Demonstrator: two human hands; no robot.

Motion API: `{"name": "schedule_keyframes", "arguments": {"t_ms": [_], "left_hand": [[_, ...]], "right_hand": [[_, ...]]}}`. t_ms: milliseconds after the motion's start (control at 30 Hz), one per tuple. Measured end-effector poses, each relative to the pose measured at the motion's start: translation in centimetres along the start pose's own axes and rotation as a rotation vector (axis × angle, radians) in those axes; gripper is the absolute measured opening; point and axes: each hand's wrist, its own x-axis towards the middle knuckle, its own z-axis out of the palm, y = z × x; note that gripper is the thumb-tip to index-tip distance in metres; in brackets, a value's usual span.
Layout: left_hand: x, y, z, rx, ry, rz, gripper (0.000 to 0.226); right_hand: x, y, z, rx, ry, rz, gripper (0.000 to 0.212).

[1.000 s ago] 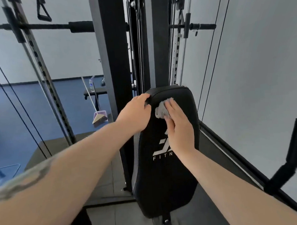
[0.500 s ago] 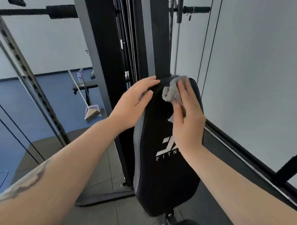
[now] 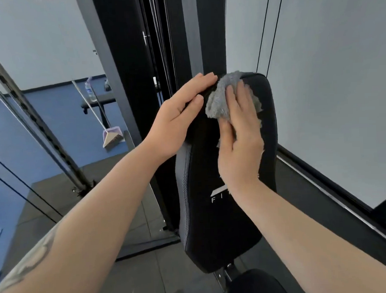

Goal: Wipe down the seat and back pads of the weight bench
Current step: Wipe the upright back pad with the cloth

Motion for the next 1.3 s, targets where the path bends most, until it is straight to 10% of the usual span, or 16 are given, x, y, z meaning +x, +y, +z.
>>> {"name": "schedule_keyframes", "arguments": {"t_ms": [233, 433, 667, 867, 1067, 1300], "left_hand": [[-1.6, -0.5, 1.4, 0.082, 0.102, 0.043, 0.044], [-2.4, -1.9, 2.8, 0.056, 0.18, 0.077, 0.046], [-2.9, -2.4, 2.8, 0.036, 0.142, 0.072, 0.05], [-2.8, -2.4, 3.0, 0.028, 0.142, 0.067, 0.05], [-2.9, -2.2, 3.1, 0.078, 0.176, 0.072, 0.049], [-1.6, -1.9, 2.2, 0.187, 0.212, 0.163, 0.047]], "right_hand": [[-8.2, 1.4, -1.3, -0.034, -0.222, -0.126, 0.04], [0.2, 1.0, -0.2, -0.017, -0.001, -0.108, 0.04], [-8.5, 2.8, -2.4, -0.127, -0.301, -0.217, 0.038], [-0.4, 1.3, -1.3, -0.055, 0.023, -0.193, 0.03], [-10.2, 3.6, -2.6, -0.111, -0.332, -0.284, 0.044], [1.1, 1.2, -1.4, -0.119, 0.023, -0.259, 0.035]]}}
